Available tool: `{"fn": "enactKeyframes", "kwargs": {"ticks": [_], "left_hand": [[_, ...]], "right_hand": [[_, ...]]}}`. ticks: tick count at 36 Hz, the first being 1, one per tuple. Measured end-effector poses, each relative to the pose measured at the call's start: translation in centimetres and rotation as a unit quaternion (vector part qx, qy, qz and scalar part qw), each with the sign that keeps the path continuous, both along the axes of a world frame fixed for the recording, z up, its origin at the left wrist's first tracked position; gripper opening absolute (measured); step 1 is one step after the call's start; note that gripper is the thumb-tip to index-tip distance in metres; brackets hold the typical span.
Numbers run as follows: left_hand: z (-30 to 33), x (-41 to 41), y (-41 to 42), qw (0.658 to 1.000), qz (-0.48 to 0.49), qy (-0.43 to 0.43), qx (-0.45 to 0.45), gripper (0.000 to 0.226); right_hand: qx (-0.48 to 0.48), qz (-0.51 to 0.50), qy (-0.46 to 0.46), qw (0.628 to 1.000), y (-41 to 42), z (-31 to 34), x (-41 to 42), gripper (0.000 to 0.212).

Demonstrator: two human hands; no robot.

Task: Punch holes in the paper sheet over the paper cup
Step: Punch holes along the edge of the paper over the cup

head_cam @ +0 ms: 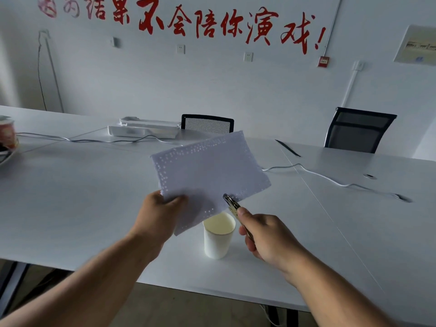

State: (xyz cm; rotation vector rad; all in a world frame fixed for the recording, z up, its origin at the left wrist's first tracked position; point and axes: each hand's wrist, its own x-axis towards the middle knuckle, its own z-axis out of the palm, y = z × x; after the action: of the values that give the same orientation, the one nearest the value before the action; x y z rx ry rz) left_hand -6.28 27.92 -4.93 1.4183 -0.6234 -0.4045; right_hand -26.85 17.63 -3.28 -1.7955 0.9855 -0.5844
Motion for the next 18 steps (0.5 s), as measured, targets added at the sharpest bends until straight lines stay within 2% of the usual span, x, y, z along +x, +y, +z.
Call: {"fn": "enactKeyframes", "kwargs": {"ticks": [18], "left_hand": [[-2.1,0.0,0.3,1.000,0.002,-0.007,0.016,0.034]], "right_hand": [[0.004,0.000,0.051,0.999,0.3,-1.3,-0.1,0.054]]}}
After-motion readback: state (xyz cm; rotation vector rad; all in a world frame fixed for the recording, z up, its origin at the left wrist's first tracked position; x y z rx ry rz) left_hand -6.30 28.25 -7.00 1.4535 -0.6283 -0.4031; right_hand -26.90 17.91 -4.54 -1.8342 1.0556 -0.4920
